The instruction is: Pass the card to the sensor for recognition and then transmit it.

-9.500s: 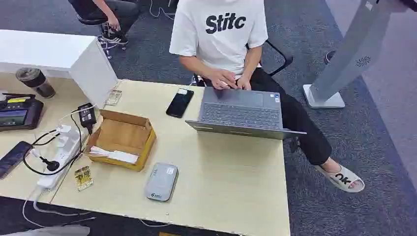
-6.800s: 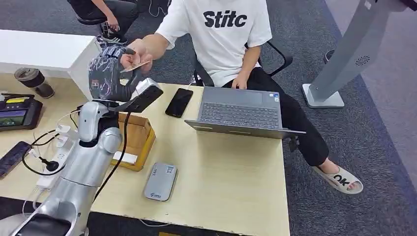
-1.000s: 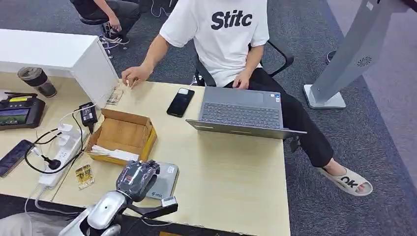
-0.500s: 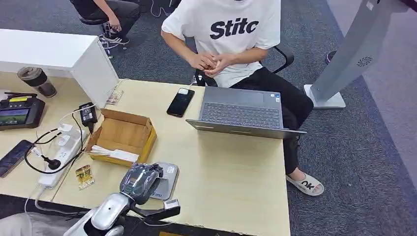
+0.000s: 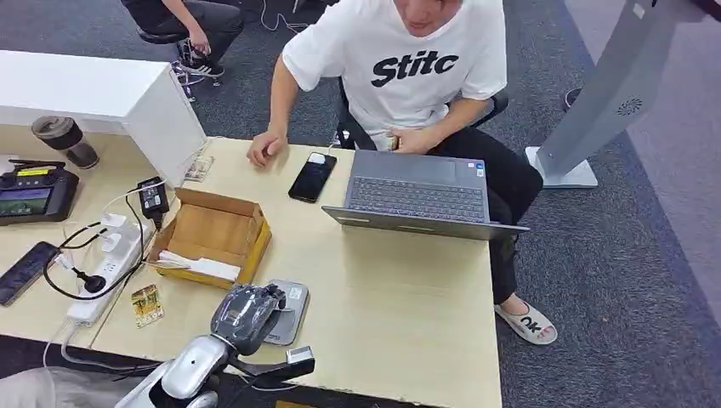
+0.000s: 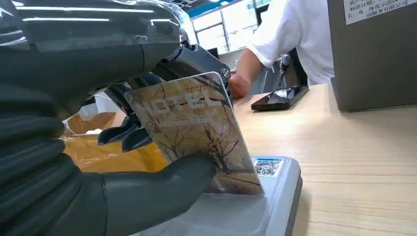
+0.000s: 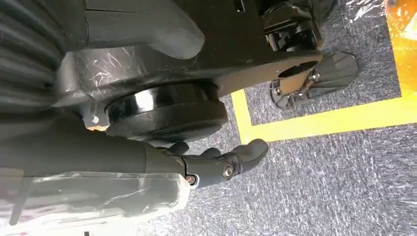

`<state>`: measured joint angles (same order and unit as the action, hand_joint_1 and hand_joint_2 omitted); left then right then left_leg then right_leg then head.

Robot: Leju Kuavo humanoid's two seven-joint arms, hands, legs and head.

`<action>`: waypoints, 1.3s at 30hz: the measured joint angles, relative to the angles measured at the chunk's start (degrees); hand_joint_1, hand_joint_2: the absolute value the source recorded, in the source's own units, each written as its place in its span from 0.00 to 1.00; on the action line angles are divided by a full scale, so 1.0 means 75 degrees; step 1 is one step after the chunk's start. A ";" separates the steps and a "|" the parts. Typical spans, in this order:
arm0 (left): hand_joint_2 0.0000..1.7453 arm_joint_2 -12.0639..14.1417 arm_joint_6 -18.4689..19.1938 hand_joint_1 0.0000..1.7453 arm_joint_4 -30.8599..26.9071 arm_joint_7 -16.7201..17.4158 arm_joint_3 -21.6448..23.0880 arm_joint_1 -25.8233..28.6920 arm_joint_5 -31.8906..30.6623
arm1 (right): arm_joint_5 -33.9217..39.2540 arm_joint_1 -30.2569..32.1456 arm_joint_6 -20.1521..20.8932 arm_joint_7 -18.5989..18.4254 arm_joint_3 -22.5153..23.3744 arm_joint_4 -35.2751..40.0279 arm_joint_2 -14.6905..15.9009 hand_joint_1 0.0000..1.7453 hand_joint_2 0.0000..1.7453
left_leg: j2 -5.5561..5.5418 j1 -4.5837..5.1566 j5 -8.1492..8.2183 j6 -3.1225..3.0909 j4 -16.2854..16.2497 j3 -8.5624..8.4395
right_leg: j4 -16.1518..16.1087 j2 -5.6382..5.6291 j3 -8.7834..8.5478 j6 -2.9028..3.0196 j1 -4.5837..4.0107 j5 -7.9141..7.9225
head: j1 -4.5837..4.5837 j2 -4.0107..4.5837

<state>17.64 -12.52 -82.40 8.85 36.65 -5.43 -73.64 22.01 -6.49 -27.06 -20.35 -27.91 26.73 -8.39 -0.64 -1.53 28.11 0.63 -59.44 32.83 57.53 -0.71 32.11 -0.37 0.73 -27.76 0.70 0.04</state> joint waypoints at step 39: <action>1.00 -0.0023 -0.0638 1.00 -0.1078 0.0262 -0.0332 -0.1779 -0.0405 | -0.0388 -0.0310 0.0000 0.0073 0.1011 -0.0545 -0.0166 0.00 1.00 | 0.0000 0.0000 -0.0012 -0.0004 -0.0002 0.0004 | 0.0002 0.0004 0.0006 0.0006 -0.0001 0.0011 | 0.0003 0.0000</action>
<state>17.46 -17.31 -90.49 10.82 34.16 -18.77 -76.68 19.10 -8.81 -27.06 -19.80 -20.33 22.64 -9.64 -0.64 -1.54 28.02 0.60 -59.45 32.86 57.54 -0.68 32.15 -0.32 0.73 -27.68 0.72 0.04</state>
